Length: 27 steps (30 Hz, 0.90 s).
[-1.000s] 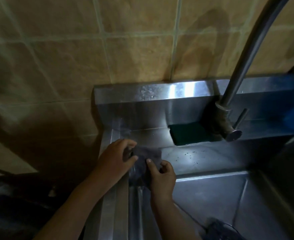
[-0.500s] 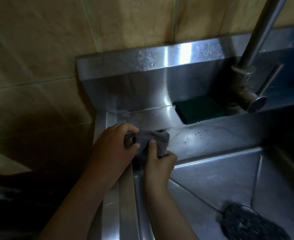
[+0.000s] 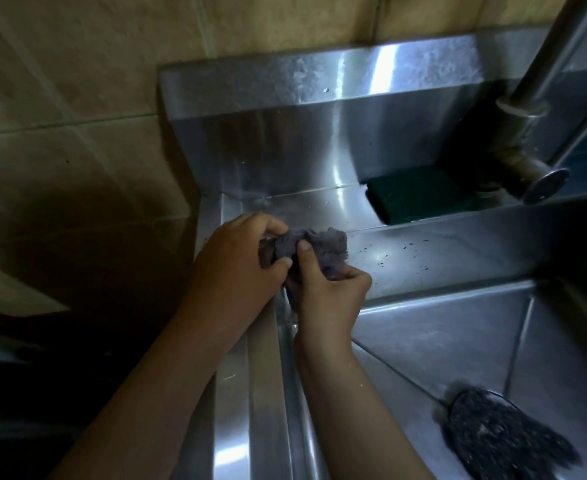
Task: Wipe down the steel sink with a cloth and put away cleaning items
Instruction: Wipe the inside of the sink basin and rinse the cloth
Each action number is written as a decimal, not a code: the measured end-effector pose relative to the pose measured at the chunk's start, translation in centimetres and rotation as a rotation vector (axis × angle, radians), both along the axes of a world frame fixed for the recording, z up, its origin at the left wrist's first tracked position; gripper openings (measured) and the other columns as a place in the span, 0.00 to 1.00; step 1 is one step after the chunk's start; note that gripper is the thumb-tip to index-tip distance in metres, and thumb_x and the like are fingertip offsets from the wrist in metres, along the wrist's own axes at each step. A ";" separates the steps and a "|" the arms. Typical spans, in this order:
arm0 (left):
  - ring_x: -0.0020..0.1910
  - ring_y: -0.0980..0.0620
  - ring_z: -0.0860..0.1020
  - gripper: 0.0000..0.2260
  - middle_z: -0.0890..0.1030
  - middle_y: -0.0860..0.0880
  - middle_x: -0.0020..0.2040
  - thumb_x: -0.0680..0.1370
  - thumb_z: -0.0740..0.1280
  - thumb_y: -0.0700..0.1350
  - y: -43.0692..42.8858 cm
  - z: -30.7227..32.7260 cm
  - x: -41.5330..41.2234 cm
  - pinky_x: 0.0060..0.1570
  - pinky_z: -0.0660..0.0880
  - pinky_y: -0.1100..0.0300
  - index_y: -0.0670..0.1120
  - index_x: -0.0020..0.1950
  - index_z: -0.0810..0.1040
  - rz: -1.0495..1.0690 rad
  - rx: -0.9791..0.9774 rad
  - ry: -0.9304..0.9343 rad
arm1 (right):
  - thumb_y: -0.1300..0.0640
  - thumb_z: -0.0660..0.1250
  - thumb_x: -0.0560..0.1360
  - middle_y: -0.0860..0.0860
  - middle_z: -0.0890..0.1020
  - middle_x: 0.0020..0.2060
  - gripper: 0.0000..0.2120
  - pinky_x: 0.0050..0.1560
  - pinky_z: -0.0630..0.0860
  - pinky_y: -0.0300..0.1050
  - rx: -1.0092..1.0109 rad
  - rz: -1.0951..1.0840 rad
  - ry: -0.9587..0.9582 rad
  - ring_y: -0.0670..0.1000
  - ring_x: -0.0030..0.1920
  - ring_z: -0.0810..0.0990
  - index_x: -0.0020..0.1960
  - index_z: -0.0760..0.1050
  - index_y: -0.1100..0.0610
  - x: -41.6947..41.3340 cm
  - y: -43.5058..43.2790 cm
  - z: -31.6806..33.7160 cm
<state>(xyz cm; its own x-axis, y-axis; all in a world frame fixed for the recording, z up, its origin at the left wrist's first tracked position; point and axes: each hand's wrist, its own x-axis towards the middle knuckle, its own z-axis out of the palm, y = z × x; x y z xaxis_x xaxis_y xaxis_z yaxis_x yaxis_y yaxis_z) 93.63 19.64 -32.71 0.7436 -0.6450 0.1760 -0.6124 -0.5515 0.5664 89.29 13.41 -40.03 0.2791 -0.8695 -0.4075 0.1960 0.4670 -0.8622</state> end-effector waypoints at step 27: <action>0.55 0.54 0.71 0.13 0.71 0.57 0.50 0.70 0.72 0.44 0.2 0.1 0.1 0.53 0.67 0.59 0.53 0.53 0.75 -0.097 0.116 -0.060 | 0.64 0.75 0.68 0.60 0.76 0.42 0.16 0.52 0.76 0.65 0.019 0.168 0.204 0.55 0.44 0.76 0.47 0.71 0.70 -1.8 -2.1 -9.9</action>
<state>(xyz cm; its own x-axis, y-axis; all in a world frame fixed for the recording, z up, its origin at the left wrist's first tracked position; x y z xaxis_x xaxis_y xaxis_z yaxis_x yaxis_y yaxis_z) 93.73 19.85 -32.61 0.6671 -0.7320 0.1383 -0.6967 -0.5474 0.4636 87.50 11.30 -49.96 0.3295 -0.8097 -0.4856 -0.0623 0.4945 -0.8669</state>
